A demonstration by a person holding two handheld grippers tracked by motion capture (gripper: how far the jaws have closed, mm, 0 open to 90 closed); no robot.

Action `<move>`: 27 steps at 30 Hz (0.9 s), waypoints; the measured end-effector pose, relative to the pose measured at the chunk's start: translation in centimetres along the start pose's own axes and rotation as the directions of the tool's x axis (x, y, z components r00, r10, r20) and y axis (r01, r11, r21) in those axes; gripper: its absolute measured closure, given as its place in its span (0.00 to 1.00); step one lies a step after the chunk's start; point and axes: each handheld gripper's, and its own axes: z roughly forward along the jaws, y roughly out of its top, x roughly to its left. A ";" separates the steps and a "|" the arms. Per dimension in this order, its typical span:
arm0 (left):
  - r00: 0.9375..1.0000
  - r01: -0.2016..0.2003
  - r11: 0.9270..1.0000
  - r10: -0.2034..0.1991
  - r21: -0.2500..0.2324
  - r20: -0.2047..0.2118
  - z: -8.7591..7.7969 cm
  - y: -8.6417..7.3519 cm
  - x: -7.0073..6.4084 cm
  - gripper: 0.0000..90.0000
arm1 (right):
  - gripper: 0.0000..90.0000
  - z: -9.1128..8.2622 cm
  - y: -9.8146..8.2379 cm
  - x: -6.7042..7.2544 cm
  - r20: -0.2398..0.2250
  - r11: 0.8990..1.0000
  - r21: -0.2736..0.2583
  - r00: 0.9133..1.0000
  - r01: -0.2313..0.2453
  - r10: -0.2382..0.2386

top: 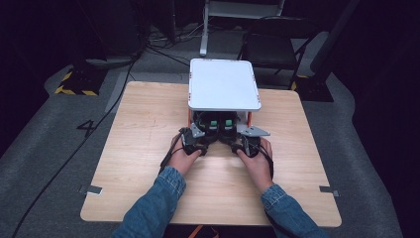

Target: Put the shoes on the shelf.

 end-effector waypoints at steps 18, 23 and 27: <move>0.999 0.038 0.998 -0.037 -0.052 0.020 4.0 3.2 3.7 0.33 | 0.52 4.0 2.5 -2.8 0.064 1.000 0.002 0.998 0.019 -0.019; 0.994 0.105 0.991 -0.103 -0.079 0.031 3.9 2.9 3.6 0.33 | 0.52 4.4 2.9 -3.2 0.064 0.999 -0.007 0.997 0.041 -0.041; 0.993 0.108 0.992 -0.104 -0.072 0.057 2.6 2.0 3.1 0.33 | 0.50 3.6 2.4 -2.6 0.036 0.999 -0.012 0.999 0.036 -0.035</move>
